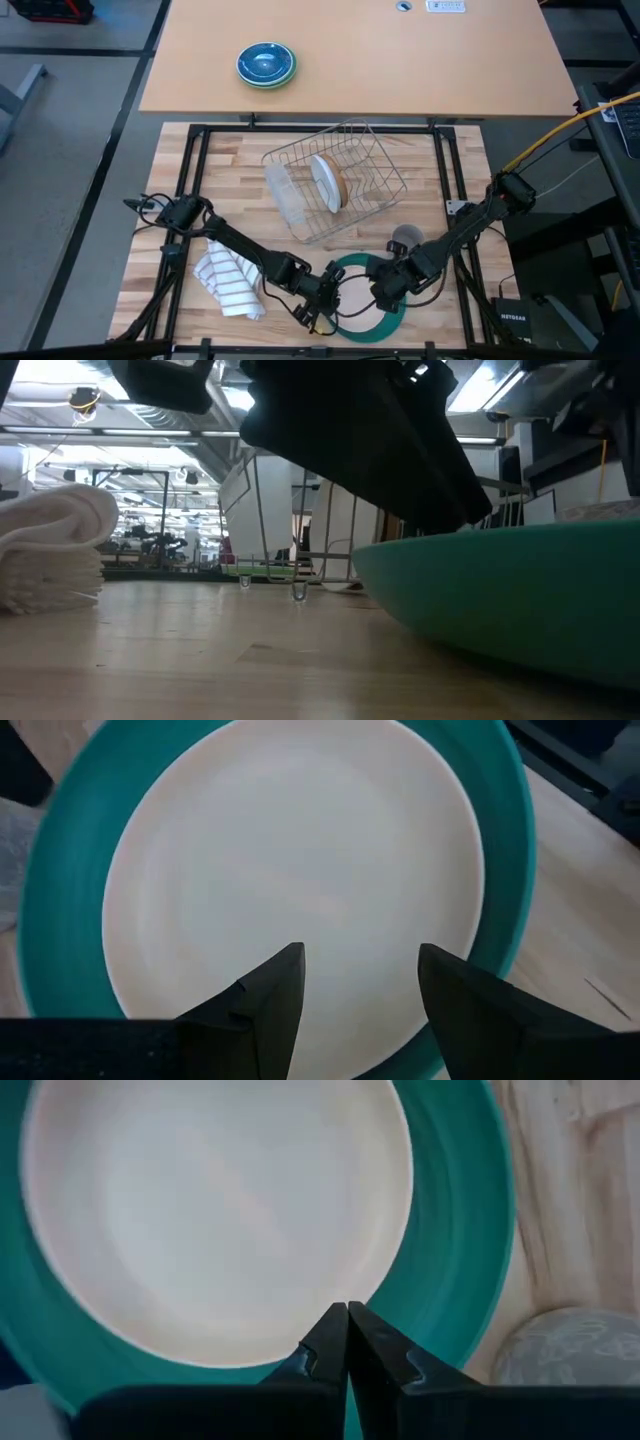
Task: Sort dishes
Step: Put the pink plate in the dish rack
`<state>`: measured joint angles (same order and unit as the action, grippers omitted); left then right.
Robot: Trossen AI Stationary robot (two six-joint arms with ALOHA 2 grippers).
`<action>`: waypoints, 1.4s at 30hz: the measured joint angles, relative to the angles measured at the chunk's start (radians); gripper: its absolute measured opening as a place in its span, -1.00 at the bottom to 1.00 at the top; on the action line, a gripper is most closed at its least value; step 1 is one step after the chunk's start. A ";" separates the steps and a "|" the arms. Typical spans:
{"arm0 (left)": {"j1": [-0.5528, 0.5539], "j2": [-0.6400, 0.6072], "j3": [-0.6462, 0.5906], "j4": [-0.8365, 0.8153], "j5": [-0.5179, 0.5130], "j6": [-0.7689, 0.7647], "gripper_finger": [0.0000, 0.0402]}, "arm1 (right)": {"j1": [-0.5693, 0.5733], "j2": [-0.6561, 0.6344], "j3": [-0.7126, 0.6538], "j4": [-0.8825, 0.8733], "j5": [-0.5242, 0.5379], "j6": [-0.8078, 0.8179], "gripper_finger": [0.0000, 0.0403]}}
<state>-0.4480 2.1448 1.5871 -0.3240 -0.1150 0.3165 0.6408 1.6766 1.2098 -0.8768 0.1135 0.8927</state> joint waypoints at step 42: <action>0.001 0.000 0.000 -0.002 0.000 0.007 -0.07 | -0.020 0.083 0.000 -0.008 -0.159 -0.102 -0.75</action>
<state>-0.4469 2.1445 1.5871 -0.3256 -0.1154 0.3235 0.6212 1.7599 1.2098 -0.8845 -0.0460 0.7911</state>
